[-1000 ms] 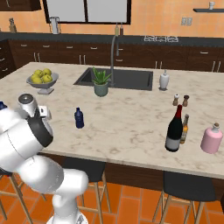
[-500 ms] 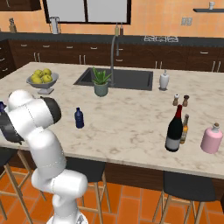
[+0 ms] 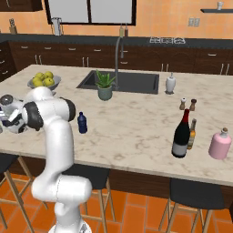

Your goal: Move the plastic bottles in the middle to the plastics group, and the glass bottles in the middle to the glass group.

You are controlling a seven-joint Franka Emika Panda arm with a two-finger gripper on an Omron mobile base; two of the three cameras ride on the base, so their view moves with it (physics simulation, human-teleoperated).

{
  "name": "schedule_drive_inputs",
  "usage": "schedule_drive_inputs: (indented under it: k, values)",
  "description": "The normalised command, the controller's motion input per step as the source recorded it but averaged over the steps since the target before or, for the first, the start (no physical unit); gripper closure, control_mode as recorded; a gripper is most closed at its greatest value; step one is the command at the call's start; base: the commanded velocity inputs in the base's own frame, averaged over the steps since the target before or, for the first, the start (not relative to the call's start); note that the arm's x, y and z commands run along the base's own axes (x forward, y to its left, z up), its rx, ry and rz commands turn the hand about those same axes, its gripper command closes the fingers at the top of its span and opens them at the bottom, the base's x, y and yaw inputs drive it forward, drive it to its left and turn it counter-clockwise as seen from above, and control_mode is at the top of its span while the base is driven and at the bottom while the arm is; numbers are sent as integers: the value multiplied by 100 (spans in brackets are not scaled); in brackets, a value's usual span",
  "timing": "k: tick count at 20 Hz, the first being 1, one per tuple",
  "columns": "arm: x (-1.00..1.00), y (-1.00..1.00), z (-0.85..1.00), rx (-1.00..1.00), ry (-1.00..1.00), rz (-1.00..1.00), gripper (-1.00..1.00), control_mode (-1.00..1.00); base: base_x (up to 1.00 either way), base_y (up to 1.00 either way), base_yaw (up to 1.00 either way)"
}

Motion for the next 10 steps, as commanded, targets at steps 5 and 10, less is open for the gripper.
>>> schedule_drive_inputs:
  k: [5,10]
  values:
    - [30,22,-59,-6,11,0,100,-100,0,0,0]
    - [23,-28,-34,0,12,0,100,-100,0,0,0]
